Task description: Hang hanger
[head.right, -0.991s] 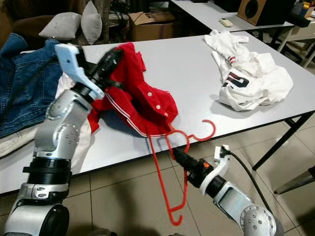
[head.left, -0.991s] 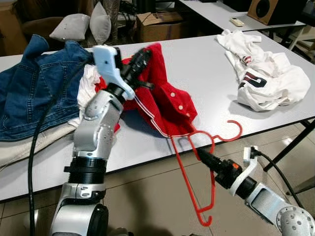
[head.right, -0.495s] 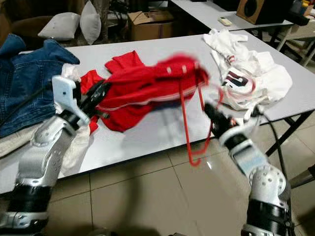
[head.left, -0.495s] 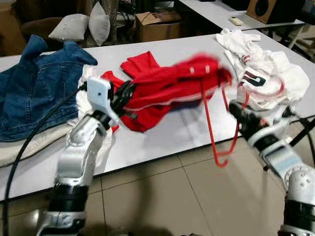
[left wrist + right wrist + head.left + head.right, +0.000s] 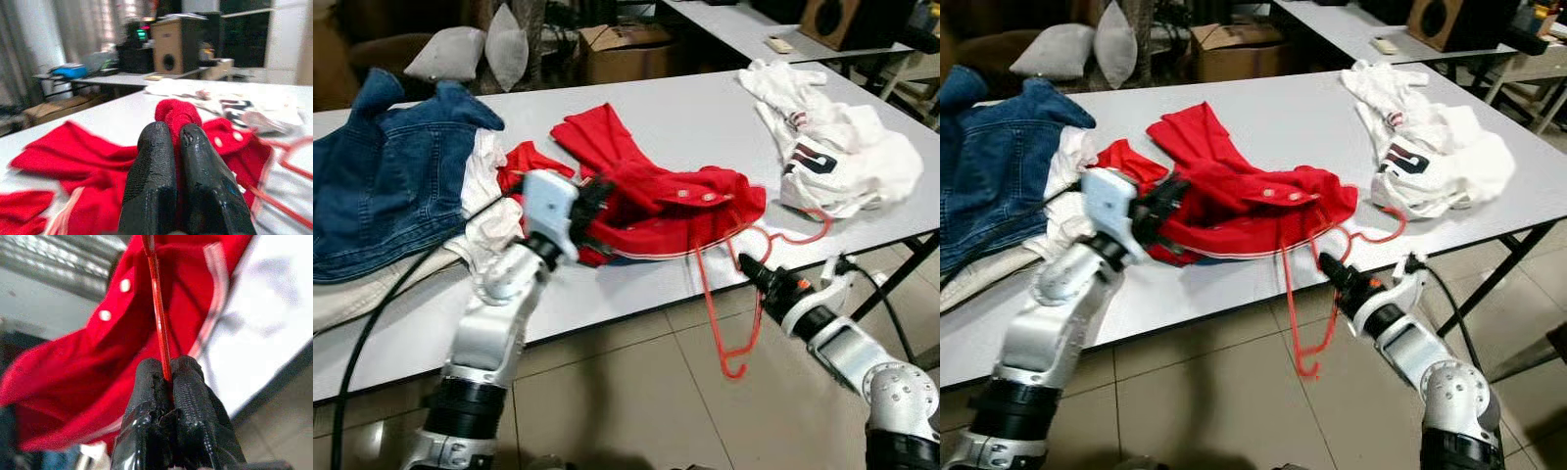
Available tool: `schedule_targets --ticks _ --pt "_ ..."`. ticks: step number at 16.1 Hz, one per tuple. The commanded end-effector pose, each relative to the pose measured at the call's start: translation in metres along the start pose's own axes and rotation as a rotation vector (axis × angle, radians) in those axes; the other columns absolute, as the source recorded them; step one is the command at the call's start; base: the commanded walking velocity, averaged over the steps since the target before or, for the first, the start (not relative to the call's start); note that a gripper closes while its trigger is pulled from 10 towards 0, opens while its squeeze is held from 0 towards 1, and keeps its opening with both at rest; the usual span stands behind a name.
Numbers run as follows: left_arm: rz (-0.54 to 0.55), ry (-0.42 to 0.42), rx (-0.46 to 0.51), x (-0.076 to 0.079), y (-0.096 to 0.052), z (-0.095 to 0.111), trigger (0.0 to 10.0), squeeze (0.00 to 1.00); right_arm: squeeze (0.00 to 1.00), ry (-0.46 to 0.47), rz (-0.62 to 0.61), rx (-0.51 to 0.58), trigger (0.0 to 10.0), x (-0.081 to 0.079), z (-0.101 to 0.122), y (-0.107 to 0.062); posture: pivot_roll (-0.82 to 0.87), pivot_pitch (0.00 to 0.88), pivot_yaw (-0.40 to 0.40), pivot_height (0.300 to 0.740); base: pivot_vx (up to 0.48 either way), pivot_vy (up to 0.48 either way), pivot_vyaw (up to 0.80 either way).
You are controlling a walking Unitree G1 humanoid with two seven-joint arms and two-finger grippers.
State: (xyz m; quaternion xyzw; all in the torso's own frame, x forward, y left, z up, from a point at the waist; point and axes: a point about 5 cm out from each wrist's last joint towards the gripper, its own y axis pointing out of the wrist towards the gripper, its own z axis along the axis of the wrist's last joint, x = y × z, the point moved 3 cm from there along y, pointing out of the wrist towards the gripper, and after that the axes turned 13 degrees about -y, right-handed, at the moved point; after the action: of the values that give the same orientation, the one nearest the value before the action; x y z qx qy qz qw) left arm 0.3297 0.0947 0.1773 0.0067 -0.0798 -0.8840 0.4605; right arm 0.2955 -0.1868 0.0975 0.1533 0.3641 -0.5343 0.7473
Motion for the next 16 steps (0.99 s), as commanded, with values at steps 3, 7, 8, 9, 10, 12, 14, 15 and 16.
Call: schedule_targets --ticks 3,7,8,9,10,12,14,15,16 --pt "-0.063 0.058 0.044 0.014 0.013 0.012 0.0 0.00 0.00 0.139 0.074 -0.022 10.0 -0.016 -0.006 0.011 -0.05 0.000 -0.017 0.740 0.000 0.000 0.00" --pt "-0.109 0.041 0.183 0.019 0.014 0.040 0.0 0.00 0.00 0.211 0.071 -0.058 10.0 -0.014 -0.017 0.013 -0.04 0.000 -0.016 0.740 0.000 0.000 0.00" --pt "-0.143 0.042 0.157 0.022 0.011 0.036 0.0 0.00 0.00 0.241 0.067 -0.020 10.0 -0.012 -0.011 0.015 -0.04 0.000 -0.014 0.740 0.000 0.000 0.00" --pt "-0.181 0.056 0.081 0.024 0.006 0.022 0.0 0.00 0.00 0.266 0.070 0.053 10.0 -0.011 0.003 0.018 -0.04 0.000 -0.011 0.740 0.000 0.000 0.00" --pt "-0.207 0.088 -0.036 0.022 0.001 0.003 0.0 0.00 0.00 0.294 0.079 0.121 10.0 -0.011 0.019 0.023 -0.04 0.000 -0.011 0.740 0.000 0.000 0.00" --pt "-0.218 0.129 -0.106 0.021 -0.001 -0.010 0.0 0.00 0.00 0.317 0.090 0.173 10.0 -0.012 0.033 0.029 -0.04 0.000 -0.012 0.740 0.000 0.000 0.00" --pt "-0.272 0.125 -0.163 0.031 0.000 -0.019 0.0 0.00 0.00 0.370 0.098 0.242 10.0 -0.015 0.048 0.043 -0.04 0.000 -0.017 0.740 0.000 0.000 0.00" --pt "-0.303 0.107 -0.158 0.041 0.003 -0.019 0.0 0.00 0.00 0.410 0.116 0.275 10.0 -0.021 0.053 0.054 -0.03 0.000 -0.022 0.740 0.000 0.000 0.00" --pt "-0.312 0.074 -0.149 0.046 0.005 -0.017 0.0 0.00 0.00 0.429 0.132 0.287 10.0 -0.025 0.054 0.059 -0.03 0.000 -0.022 0.740 0.000 0.000 0.00"
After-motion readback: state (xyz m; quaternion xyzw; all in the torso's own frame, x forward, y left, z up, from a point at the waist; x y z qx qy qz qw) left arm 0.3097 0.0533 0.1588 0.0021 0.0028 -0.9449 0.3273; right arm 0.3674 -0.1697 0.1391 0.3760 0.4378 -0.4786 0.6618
